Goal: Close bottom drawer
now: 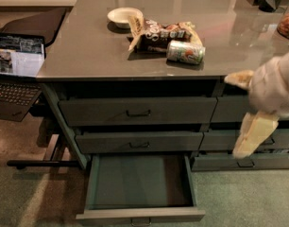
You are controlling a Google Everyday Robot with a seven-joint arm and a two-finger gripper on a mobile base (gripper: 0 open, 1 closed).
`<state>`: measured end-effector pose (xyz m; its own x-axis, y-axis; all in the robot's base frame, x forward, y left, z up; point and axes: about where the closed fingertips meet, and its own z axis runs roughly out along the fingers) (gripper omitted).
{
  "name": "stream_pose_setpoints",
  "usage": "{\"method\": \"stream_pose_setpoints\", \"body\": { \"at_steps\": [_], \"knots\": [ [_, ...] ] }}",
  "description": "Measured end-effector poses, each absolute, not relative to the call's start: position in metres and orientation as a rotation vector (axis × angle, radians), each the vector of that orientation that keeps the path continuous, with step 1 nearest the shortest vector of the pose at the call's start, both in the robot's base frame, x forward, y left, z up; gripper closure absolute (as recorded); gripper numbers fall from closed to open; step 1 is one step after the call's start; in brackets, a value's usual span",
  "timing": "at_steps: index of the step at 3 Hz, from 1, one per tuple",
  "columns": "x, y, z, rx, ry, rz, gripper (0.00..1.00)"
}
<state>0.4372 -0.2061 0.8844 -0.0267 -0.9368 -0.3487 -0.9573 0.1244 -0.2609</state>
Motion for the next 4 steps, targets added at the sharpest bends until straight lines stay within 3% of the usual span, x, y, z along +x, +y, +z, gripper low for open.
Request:
{"method": "stream_pose_setpoints", "body": {
  "at_steps": [3, 4],
  "knots": [
    [0.429, -0.156, 0.592, -1.700, 1.800, 0.429, 0.00],
    [0.429, -0.156, 0.592, -1.700, 1.800, 0.429, 0.00]
  ]
}}
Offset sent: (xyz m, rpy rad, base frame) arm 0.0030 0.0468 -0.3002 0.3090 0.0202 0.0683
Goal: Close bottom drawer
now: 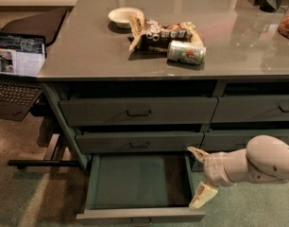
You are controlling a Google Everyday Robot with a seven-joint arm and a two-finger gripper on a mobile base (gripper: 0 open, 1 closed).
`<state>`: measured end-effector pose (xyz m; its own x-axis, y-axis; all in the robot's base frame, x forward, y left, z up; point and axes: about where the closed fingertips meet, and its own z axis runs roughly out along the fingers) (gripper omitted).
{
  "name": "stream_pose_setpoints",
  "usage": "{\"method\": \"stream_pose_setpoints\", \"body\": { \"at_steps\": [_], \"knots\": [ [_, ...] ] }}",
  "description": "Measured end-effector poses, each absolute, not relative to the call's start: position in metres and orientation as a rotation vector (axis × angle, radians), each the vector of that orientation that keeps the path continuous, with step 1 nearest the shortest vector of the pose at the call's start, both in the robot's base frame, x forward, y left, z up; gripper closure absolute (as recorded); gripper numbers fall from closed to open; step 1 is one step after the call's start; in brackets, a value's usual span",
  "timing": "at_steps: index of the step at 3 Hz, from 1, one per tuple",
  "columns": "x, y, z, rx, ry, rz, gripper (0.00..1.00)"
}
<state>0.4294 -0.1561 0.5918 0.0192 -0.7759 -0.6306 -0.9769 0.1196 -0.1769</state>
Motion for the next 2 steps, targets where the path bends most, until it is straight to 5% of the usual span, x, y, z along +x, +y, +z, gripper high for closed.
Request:
{"method": "stream_pose_setpoints", "body": {
  "at_steps": [2],
  "knots": [
    [0.425, -0.153, 0.537, -1.729, 1.756, 0.494, 0.00]
  ]
}}
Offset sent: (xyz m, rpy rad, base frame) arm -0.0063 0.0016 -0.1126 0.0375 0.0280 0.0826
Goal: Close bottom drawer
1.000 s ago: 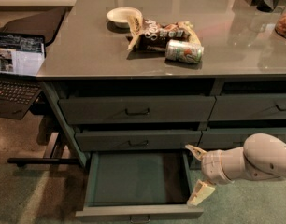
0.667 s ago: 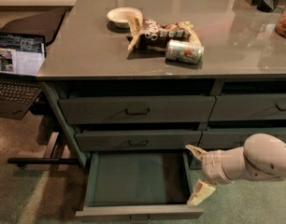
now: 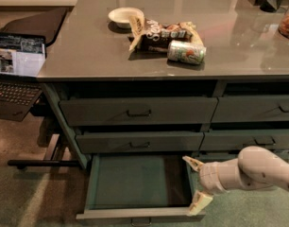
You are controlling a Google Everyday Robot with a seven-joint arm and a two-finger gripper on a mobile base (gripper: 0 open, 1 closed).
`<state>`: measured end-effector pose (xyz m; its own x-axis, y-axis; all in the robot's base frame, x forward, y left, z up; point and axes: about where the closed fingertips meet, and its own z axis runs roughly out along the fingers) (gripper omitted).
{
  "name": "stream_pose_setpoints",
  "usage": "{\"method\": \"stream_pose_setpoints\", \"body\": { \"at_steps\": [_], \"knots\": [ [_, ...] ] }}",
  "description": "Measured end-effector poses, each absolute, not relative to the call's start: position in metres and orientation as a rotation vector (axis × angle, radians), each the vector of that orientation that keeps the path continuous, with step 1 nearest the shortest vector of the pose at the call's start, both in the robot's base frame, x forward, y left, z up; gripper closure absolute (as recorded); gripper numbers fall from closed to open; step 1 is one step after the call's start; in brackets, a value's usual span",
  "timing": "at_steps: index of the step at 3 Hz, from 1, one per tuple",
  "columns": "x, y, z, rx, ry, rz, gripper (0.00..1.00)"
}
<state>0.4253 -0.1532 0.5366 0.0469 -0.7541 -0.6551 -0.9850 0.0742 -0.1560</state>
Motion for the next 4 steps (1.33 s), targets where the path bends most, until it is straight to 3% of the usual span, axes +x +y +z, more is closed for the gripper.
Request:
{"method": "stream_pose_setpoints", "body": {
  "at_steps": [1, 4],
  "knots": [
    [0.418, -0.160, 0.474, -1.707, 1.784, 0.537, 0.19],
    [0.400, -0.156, 0.302, -1.566, 1.909, 0.709, 0.89]
  ]
}}
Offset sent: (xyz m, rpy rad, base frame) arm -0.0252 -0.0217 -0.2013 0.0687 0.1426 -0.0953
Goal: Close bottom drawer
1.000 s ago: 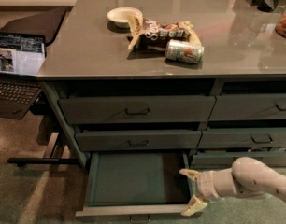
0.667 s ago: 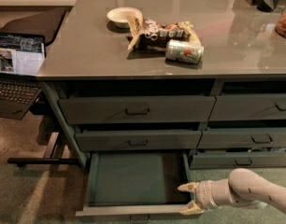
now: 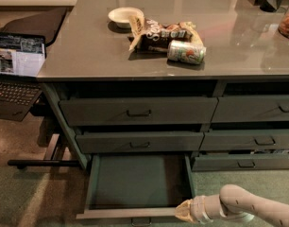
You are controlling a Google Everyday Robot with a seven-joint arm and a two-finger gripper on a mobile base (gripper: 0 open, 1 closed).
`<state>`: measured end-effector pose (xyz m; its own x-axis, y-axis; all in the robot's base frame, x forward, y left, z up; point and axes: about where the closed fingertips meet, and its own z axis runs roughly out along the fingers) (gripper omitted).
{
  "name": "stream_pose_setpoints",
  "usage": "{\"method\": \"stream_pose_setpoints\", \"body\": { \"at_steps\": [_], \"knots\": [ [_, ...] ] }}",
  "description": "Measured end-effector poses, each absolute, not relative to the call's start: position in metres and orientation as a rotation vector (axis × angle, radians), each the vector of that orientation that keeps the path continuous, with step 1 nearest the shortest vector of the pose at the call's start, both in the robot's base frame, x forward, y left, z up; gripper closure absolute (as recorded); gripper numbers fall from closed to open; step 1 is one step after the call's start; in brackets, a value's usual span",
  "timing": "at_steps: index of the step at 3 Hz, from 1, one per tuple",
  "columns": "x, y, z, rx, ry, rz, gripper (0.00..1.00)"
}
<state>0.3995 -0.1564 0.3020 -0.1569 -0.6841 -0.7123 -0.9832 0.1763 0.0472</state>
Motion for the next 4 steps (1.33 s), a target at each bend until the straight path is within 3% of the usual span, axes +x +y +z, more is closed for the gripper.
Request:
{"method": "stream_pose_setpoints", "body": {
  "at_steps": [1, 4],
  "knots": [
    [0.397, -0.154, 0.251, -1.515, 1.960, 0.758, 1.00],
    [0.390, -0.156, 0.176, -1.420, 2.048, 0.804, 1.00]
  ]
}}
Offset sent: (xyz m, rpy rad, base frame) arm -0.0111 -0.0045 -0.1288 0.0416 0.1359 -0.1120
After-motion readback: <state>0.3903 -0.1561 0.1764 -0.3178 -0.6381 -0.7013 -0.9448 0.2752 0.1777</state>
